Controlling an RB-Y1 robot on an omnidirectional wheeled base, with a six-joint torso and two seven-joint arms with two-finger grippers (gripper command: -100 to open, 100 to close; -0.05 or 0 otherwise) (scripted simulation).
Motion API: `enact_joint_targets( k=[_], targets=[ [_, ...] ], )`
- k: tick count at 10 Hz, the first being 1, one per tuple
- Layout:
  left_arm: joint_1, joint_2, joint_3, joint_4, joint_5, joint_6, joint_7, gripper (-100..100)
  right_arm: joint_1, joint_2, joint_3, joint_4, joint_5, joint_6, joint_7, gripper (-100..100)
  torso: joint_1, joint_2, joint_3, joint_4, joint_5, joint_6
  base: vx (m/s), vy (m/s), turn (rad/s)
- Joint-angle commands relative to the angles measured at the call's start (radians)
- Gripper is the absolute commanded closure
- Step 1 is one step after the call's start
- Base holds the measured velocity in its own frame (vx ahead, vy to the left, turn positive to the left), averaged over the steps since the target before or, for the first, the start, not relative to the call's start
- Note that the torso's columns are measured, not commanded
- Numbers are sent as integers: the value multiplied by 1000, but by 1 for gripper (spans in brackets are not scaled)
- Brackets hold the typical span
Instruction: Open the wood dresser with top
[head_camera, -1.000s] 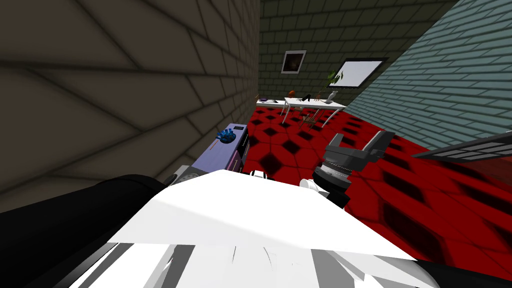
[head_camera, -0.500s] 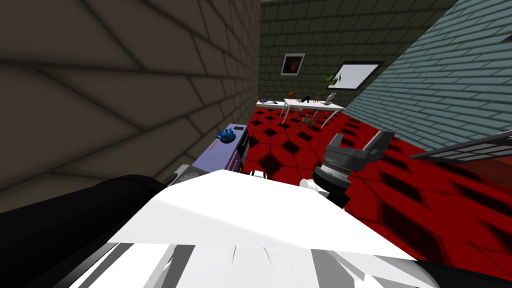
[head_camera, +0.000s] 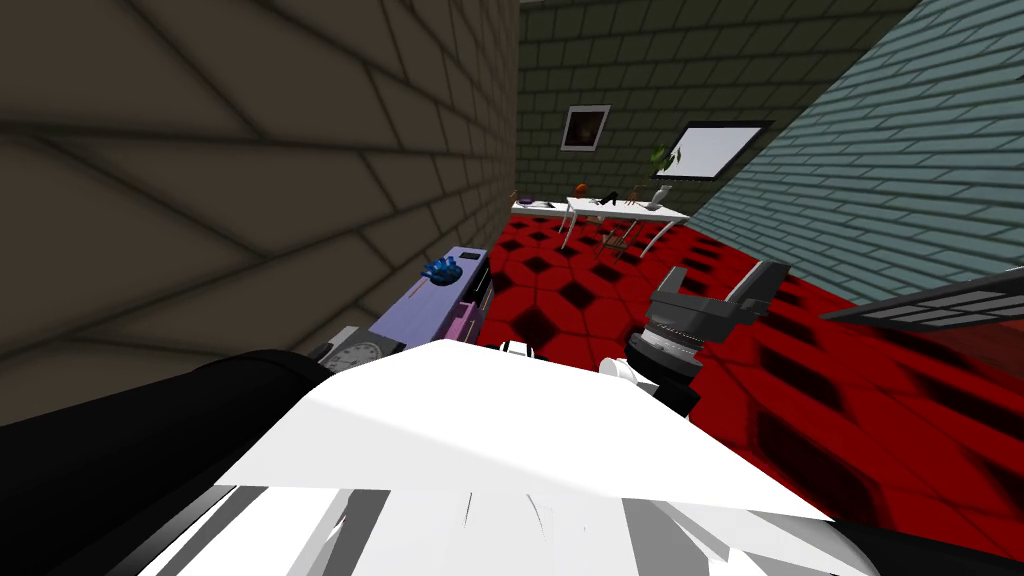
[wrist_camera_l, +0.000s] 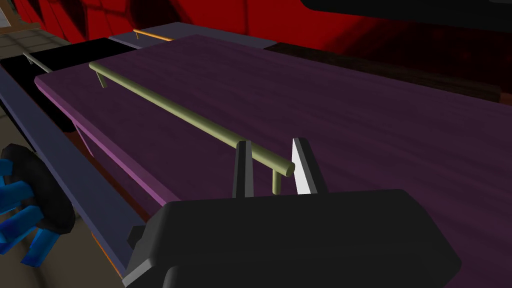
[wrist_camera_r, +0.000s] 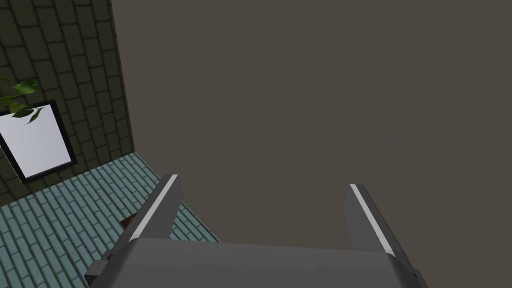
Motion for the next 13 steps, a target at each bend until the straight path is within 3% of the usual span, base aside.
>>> enact_joint_targets(
  k=[1, 4, 5, 6, 9, 10, 11, 13],
  targets=[
    [-50, -43, 46, 50, -45, 30, 14, 100, 0, 0, 0, 0, 0, 0, 0, 0, 5, 1, -1, 0, -1, -1, -147, -38, 54],
    [-145, -43, 46, 106, -45, 30, 14, 100, 0, 0, 0, 0, 0, 0, 0, 0, 9, 1, 3, -4, 6, -4, -108, 3, 9],
    [-148, -43, 46, 125, -45, 30, 14, 100, 0, 0, 0, 0, 0, 0, 0, 0, 11, -10, 1, -4, 10, 1, -2, 15, 10],
    [-195, -85, 93, 160, -90, 58, 29, 100, 0, 0, 0, 0, 0, 0, 0, 0, 13, -14, 0, -6, 13, 2, -149, 11, 54],
    [-290, -85, 93, 225, -90, 58, 29, 100, 0, 0, 0, 0, 0, 0, 0, 0, 13, -10, 2, -5, 14, 3, -97, -7, 10],
    [-296, -85, 93, 249, -90, 58, 29, 100, 0, 0, 0, 0, 0, 0, 0, 0, 15, -18, 0, -6, 16, 6, -9, -5, 17],
    [-341, -127, 141, 287, -135, 85, 44, 100, 0, 0, 0, 0, 0, 0, 0, 0, 19, -22, -1, -7, 20, 7, -143, -5, 38],
    [-404, -127, 141, 342, -135, 86, 44, 100, 0, 0, 0, 0, 0, 0, 0, 0, 20, -12, 3, -6, 19, 5, -123, 3, -6]
  ],
)
